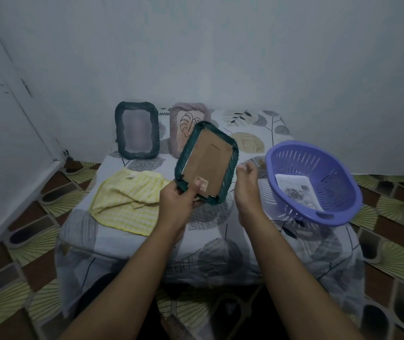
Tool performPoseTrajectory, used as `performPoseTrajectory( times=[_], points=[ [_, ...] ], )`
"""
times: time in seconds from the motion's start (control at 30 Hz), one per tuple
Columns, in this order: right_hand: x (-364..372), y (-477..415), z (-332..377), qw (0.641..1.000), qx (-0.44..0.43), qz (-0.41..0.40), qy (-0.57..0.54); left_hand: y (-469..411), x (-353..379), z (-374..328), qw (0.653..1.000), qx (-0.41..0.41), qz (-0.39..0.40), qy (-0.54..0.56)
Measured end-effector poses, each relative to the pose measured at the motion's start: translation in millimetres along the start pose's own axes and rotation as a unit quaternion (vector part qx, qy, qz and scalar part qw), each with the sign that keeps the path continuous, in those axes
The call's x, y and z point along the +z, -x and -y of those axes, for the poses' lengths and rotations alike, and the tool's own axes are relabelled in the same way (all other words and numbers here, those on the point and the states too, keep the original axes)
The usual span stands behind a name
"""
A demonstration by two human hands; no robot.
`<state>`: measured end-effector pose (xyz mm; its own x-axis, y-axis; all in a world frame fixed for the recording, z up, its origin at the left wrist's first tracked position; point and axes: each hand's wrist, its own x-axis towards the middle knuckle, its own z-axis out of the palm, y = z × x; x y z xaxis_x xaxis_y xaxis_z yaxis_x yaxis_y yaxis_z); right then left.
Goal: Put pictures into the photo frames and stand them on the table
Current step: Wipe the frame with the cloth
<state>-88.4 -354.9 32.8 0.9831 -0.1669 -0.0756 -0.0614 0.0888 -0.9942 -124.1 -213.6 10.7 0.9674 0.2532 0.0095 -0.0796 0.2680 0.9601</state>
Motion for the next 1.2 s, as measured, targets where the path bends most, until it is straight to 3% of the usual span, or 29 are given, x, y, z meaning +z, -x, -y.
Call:
performPoseTrajectory(
  times=[0.17,0.33,0.43,0.5,0.63,0.73,0.9,1.0,1.2],
  points=[
    [8.5,-0.6,-7.9,0.997,0.041,0.011,-0.060,4.6,0.4,6.7,0.981,-0.097,0.030,0.166],
    [7.8,-3.4,-13.6,0.997,0.027,0.007,-0.069,9.0,-0.7,19.4,0.981,-0.120,0.027,0.152],
    [7.6,-2.6,-19.1,0.996,0.040,0.029,-0.076,10.3,-2.2,24.1,0.993,-0.096,-0.008,0.074],
    [6.3,-2.8,-22.4,0.996,0.040,0.031,-0.078,11.3,-3.7,27.0,0.996,-0.059,-0.045,-0.057],
    [4.7,-1.1,-27.1,0.996,0.029,0.034,-0.081,9.8,-9.3,25.7,0.926,0.096,-0.130,-0.342],
    [4.4,0.7,-31.5,0.995,0.029,0.045,-0.082,4.4,-5.8,11.9,0.882,0.166,-0.091,-0.432],
    [7.8,2.4,-35.4,0.991,0.047,0.041,-0.122,-9.9,4.1,-1.6,0.838,0.081,0.023,-0.539],
    [11.6,2.2,-40.7,0.991,0.051,0.037,-0.120,-15.9,5.0,-9.4,0.841,0.035,0.071,-0.536],
    [11.7,2.1,-41.7,0.995,0.038,0.032,-0.092,-25.0,8.1,-32.3,0.804,0.007,0.083,-0.589]
  ],
)
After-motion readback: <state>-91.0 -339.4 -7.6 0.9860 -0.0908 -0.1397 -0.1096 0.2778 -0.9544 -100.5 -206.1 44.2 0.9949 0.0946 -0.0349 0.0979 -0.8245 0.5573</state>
